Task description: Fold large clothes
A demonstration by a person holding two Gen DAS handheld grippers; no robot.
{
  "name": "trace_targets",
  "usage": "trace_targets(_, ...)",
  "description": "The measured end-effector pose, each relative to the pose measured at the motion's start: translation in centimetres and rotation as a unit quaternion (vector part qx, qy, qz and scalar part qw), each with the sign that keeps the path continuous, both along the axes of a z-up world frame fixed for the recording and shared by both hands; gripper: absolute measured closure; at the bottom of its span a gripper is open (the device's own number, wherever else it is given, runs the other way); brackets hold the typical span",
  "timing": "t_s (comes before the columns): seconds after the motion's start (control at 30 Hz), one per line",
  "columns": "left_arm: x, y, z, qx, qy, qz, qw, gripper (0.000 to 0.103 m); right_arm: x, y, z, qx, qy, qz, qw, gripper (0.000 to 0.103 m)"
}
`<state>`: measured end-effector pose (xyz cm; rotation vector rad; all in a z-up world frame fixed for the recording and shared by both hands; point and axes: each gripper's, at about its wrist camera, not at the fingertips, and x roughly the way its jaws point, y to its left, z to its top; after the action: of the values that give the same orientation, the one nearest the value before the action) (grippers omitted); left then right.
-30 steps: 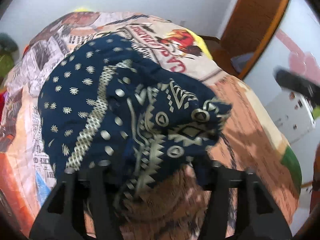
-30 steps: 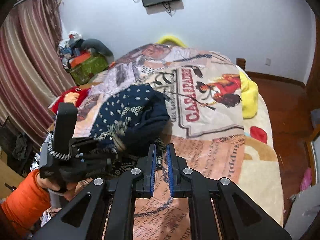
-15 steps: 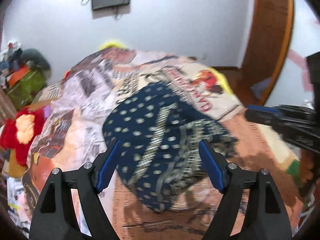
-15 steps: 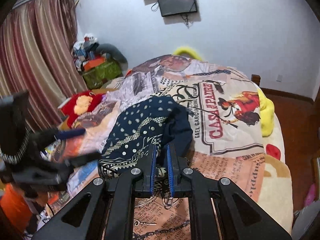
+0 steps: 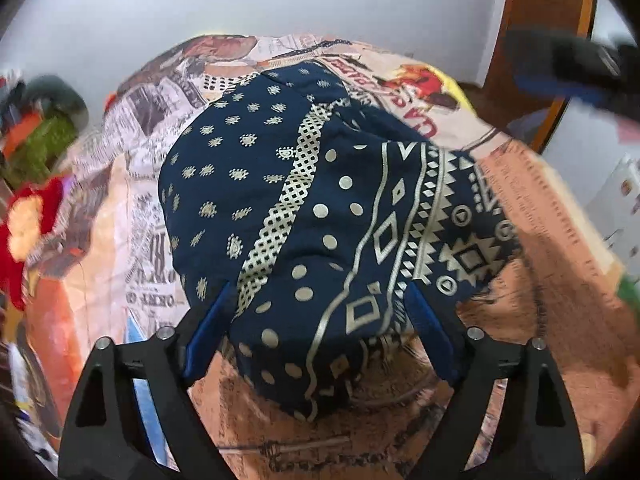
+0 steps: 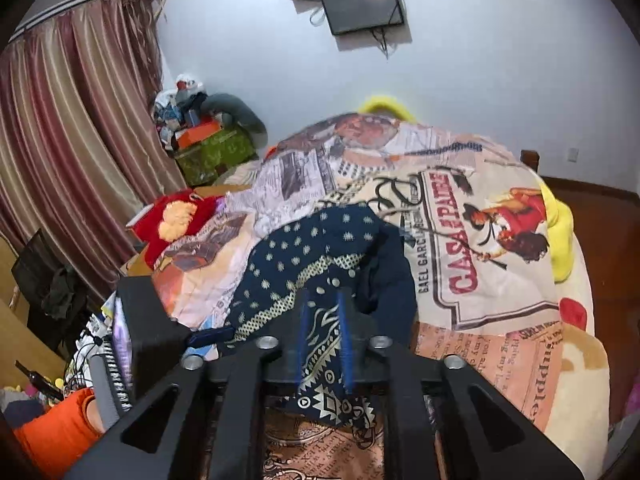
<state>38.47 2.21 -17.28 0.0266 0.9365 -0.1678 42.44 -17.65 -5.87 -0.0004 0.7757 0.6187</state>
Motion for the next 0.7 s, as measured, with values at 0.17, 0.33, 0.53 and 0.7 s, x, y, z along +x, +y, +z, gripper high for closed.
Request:
trace_targets(0.17,-1.1,3.7,2.6,-0.023,-0.042,0.054,0.9974,0.017,0.7,0.6,-1.5,0.016,0.031,0.019,0.999,0.012)
trace_targets(0.33,-0.5,8.0,2.7,-0.040,-0.035,0.106,0.9930,0.017,3.2,2.4,-4.2,-0.046,0.064,0.010,0.997,0.012)
trace_targets(0.53,2.0,11.4,-1.5,-0.162,0.045,0.142,0.9755,0.017,8.3,2.7,-8.8,-0.041,0.171,-0.014,0.984,0.012)
trace_targets(0.7,3.9,12.5,-4.5,-0.253,0.084,0.149,0.9522,0.012,11.9,3.0,-12.4,-0.037,0.241,-0.008,0.970,0.008)
